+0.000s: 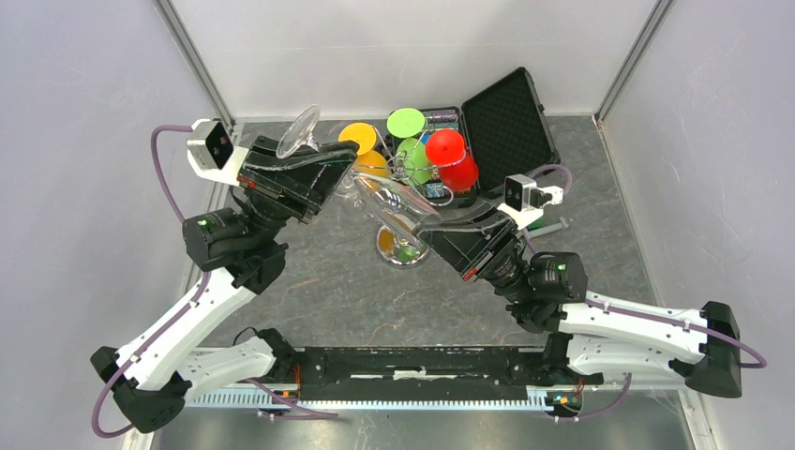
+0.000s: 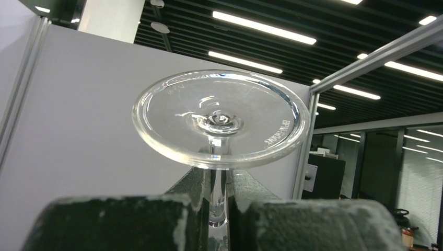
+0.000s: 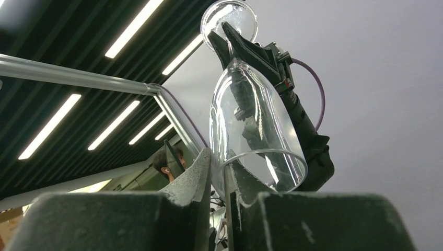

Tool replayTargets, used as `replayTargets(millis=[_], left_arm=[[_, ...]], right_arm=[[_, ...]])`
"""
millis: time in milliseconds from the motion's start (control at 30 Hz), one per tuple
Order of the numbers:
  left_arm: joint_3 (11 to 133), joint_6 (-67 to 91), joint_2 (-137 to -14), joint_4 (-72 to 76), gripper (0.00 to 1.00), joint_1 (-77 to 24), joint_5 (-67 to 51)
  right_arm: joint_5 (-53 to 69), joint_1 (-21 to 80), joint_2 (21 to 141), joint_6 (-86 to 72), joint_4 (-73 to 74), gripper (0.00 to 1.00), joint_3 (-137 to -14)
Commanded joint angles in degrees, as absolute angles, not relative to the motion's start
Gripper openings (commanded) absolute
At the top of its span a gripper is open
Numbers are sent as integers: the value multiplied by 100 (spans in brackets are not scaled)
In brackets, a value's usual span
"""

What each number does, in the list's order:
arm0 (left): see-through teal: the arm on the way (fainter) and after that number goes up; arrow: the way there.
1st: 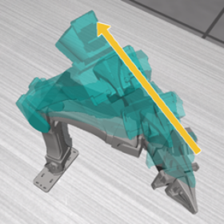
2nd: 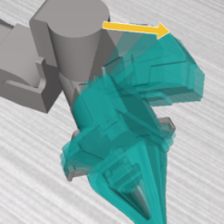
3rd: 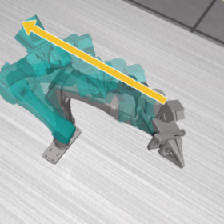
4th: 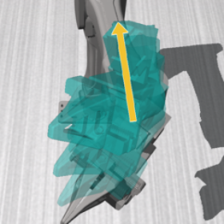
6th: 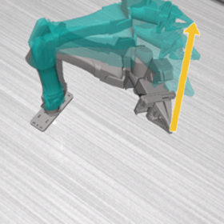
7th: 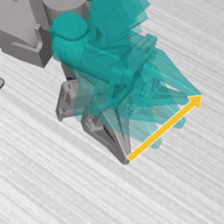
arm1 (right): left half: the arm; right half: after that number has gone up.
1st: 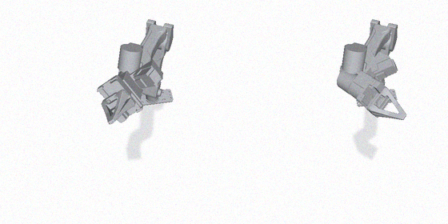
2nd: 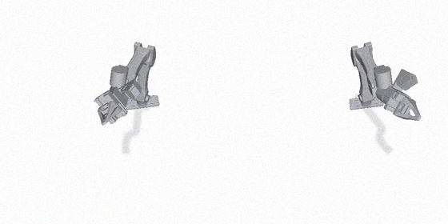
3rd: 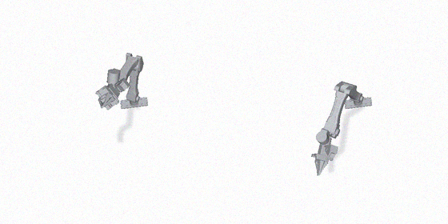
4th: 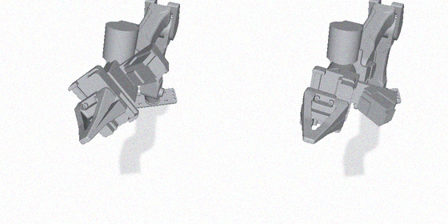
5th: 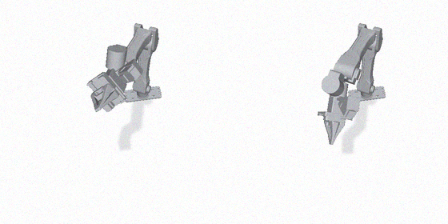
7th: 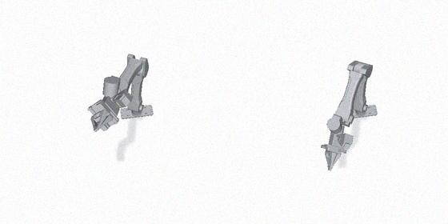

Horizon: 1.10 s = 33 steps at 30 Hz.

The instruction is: Take the wine glass off the wine glass rack

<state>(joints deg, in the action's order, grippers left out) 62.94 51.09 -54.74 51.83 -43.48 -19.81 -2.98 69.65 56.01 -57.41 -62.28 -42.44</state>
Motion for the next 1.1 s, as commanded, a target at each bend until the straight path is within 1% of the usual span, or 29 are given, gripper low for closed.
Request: replayTargets(millis=[0,67,100,167,200,267,367,567,733,767,967,1067], left_arm=[[6538,5154,-5594,5282,7,-4421,-3051],[6535,5153,-5597,5276,11,-4421,-3102],[6522,5121,-5576,5241,14,-4421,-3089],[6496,5010,-5525,5118,24,-4421,-3044],[6483,4959,-5489,5054,32,-4421,-3012],[6431,4828,-5408,4944,43,-4421,-2945],[6340,4675,-5255,4724,62,-4421,-2769],[6207,4380,-5019,4224,87,-4417,-2516],[6083,4064,-4816,3590,99,-4421,-2227],[6078,4008,-4761,3350,100,-4421,-2178],[6161,3252,-4677,2070,100,-4421,-2628],[6248,2815,-4604,1480,100,-4421,-2730]], right_arm=[[-454,6929,5730,-5725,-6211,13,-4630],[-474,6929,5715,-5711,-6223,3,-4620],[-500,6926,5702,-5687,-6227,0,-4600],[-555,6930,5652,-5599,-6319,0,-4518],[-597,6926,5634,-5571,-6394,0,-4487],[-655,6926,5591,-5429,-6618,0,-4397],[-738,6926,5554,-5220,-6785,0,-4342],[-993,6926,5494,-4808,-6903,0,-4324],[-1282,6926,5393,-4441,-7149,0,-4263],[-1315,6927,5336,-4334,-7073,0,-4263],[-1705,6924,4682,-3521,-5964,0,-4278],[-1924,6930,4253,-3079,-4809,0,-4401]])
